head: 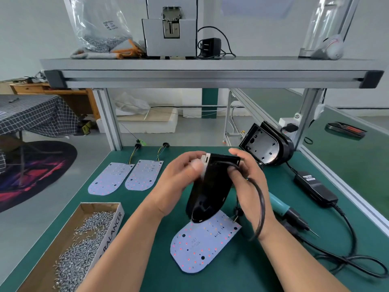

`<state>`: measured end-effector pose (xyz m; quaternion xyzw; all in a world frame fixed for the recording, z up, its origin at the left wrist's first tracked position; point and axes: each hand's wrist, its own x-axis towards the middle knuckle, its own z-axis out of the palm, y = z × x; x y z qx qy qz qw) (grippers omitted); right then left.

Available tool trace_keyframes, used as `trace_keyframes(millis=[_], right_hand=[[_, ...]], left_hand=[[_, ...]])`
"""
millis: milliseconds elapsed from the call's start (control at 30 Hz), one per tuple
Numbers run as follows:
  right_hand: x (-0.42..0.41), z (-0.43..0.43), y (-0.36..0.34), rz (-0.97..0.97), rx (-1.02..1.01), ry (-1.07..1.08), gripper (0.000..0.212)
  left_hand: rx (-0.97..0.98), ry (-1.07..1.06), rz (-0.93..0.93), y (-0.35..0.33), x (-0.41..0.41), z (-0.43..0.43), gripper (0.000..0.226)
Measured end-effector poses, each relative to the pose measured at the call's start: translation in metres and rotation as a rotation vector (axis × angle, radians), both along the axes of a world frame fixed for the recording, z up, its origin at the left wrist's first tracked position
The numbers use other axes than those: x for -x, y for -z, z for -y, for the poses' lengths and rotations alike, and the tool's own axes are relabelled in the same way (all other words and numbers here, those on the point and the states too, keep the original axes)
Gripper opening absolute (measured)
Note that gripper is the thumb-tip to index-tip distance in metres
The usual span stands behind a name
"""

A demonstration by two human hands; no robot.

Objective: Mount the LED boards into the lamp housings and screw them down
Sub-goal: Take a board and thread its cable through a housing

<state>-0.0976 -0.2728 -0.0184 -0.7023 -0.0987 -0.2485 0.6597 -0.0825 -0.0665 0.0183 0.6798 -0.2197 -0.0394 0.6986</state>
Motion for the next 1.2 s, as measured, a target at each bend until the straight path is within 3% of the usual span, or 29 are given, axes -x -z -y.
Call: trace_keyframes(millis=[100, 267, 367, 467, 600, 667, 767, 833, 933, 1033, 1133, 1200], right_hand=[[0.001, 0.002, 0.002, -0.013, 0.07, 0.012, 0.042], [0.002, 0.027, 0.001, -0.177, 0.348, -0.236, 0.099], [0.002, 0.042, -0.006, -0.29, 0.473, -0.423, 0.111], [0.005, 0.052, -0.012, -0.421, 0.523, -0.442, 0.106], [0.013, 0.057, -0.012, -0.361, 0.82, -0.262, 0.079], [0.013, 0.056, -0.012, -0.342, 0.746, -0.229, 0.071], [0.014, 0.055, -0.009, -0.388, 0.423, -0.431, 0.064], [0.011, 0.055, -0.007, -0.453, 0.34, -0.48, 0.062], [0.002, 0.056, -0.004, -0.448, 0.156, -0.345, 0.057], [-0.003, 0.049, -0.003, -0.316, -0.07, -0.136, 0.033], [-0.003, 0.029, -0.003, -0.216, 0.074, -0.012, 0.027], [0.0, 0.017, -0.003, -0.178, 0.199, -0.009, 0.039]], left_hand=[[-0.014, -0.026, 0.039, 0.006, -0.004, 0.001, 0.049], [0.161, -0.285, -0.069, 0.006, -0.014, -0.008, 0.027], [0.19, -0.464, -0.109, 0.008, -0.02, -0.02, 0.037], [0.196, -0.576, -0.084, 0.008, -0.023, -0.028, 0.037], [0.263, -0.746, -0.072, 0.0, -0.018, -0.029, 0.033], [0.316, -0.777, -0.09, -0.002, -0.017, -0.029, 0.037], [0.311, -0.769, -0.049, -0.002, -0.017, -0.027, 0.04], [0.314, -0.774, -0.017, 0.0, -0.017, -0.025, 0.034], [0.34, -0.815, -0.027, 0.001, -0.017, -0.027, 0.025], [0.322, -0.78, -0.037, 0.001, -0.019, -0.028, 0.022], [0.266, -0.681, -0.012, 0.001, -0.016, -0.019, 0.022], [0.213, -0.565, 0.028, 0.001, -0.014, -0.013, 0.021]])
